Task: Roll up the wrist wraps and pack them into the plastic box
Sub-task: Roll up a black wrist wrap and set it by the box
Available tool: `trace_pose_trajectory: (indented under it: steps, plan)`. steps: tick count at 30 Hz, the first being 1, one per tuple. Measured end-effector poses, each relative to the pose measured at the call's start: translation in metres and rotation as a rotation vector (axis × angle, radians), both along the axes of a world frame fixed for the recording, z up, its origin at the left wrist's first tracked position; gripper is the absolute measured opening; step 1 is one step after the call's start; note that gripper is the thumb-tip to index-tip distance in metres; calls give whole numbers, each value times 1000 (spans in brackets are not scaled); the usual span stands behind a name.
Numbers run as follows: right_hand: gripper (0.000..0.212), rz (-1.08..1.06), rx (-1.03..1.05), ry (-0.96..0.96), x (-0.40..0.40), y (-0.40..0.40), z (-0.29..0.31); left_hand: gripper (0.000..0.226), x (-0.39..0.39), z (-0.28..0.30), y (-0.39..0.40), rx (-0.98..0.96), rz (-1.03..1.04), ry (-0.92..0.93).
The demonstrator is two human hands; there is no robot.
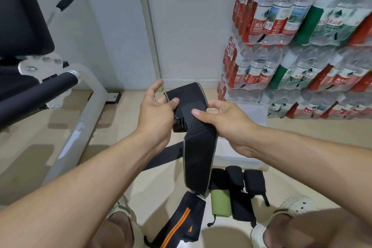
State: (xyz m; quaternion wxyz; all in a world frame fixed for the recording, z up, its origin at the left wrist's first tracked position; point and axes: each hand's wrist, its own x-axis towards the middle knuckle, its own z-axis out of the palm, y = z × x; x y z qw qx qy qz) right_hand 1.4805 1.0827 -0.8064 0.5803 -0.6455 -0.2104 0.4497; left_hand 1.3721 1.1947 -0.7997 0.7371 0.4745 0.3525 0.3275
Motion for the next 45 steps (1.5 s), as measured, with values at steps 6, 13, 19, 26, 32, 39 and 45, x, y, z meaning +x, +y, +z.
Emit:
trace_pose_trajectory:
  steps: [6, 13, 19, 26, 32, 39, 45]
  plan:
    - [24, -19, 3, -3, 0, -1, 2, 77, -2, 5, -5, -49, -48, -50]
    - [26, 34, -32, -51, 3, -2, 2, 99, -3, 4, -6, -24, -55, -29]
    - [14, 72, -66, -191, 11, -4, 6, 109, -2, 2, -4, 28, -87, 5]
    - [10, 354, -101, -375, 19, -9, 13, 98, -2, 7, 3, -138, -46, 15]
    - [16, 765, -397, -532, 16, -21, -6, 74, -6, 1, 21, -44, 116, 139]
    - [30, 254, -307, -625, 50, -13, 0, 57, -12, 0, 13, 340, -179, 292]
    - [39, 518, -150, -153, 56, -13, 3, 90, -13, 13, 6, 403, -543, 205]
